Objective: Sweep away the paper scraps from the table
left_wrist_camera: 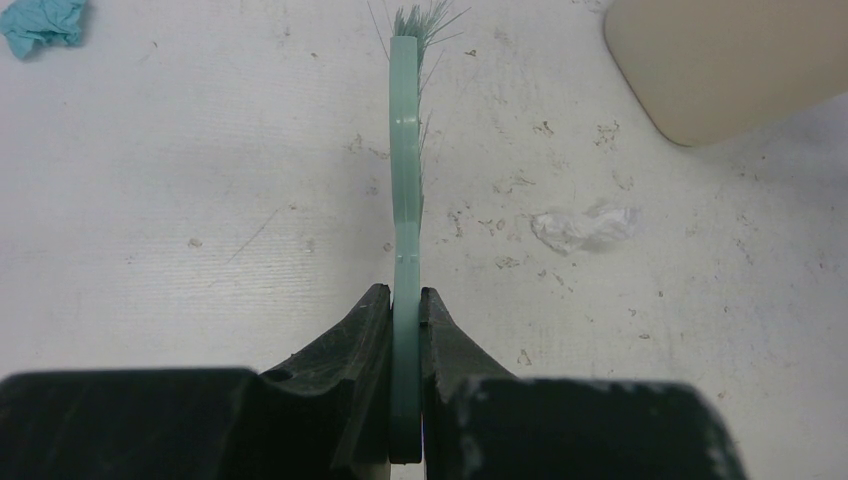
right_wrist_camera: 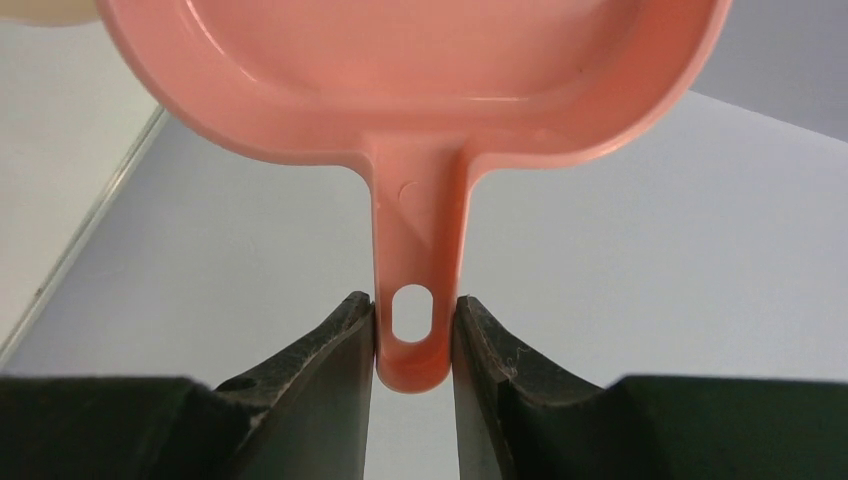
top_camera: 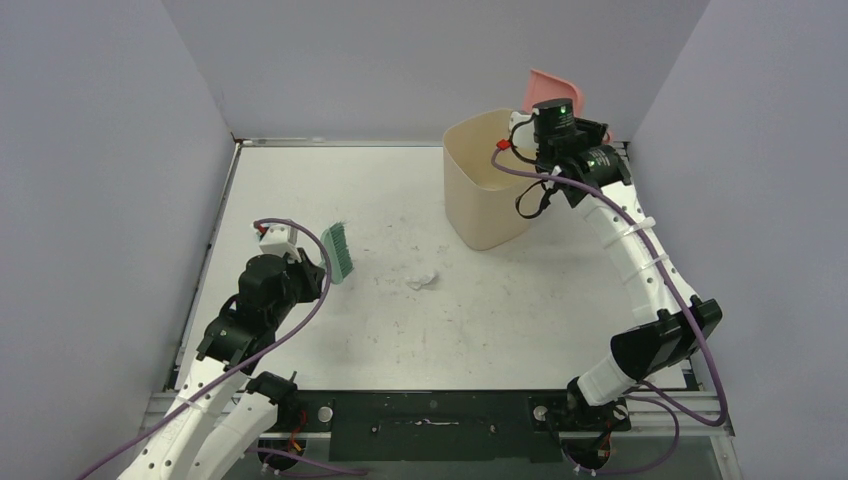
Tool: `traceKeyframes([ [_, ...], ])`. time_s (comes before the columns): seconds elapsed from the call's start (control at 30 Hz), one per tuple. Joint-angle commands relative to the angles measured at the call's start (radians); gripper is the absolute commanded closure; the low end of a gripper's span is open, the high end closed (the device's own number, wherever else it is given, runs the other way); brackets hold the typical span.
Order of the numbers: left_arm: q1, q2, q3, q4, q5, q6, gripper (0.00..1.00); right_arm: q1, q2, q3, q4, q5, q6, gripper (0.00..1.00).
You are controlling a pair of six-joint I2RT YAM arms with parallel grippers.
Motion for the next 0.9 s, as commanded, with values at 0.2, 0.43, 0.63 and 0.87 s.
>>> traceKeyframes([
  [0.2, 0.030, -0.054, 0.044, 0.052, -0.153, -0.052, 1.00, 0.008, -0.066, 0.198, -0.358, -0.610, 0.432, 0.95],
  [0.43, 0.039, 0.134, 0.254, -0.083, -0.461, 0.072, 1.00, 0.071, -0.188, -0.017, -0.453, -0.966, 0.418, 0.95],
  [0.63, 0.045, 0.255, 0.284, 0.056, -0.697, 0.263, 1.00, 0.163, -0.283, -0.261, -0.565, -1.156, 0.388, 0.95],
  [0.87, 0.071, 0.472, 0.367, 0.176, -0.804, 0.578, 1.00, 0.200, -0.390, -0.507, -0.524, -1.008, 0.375, 0.95],
])
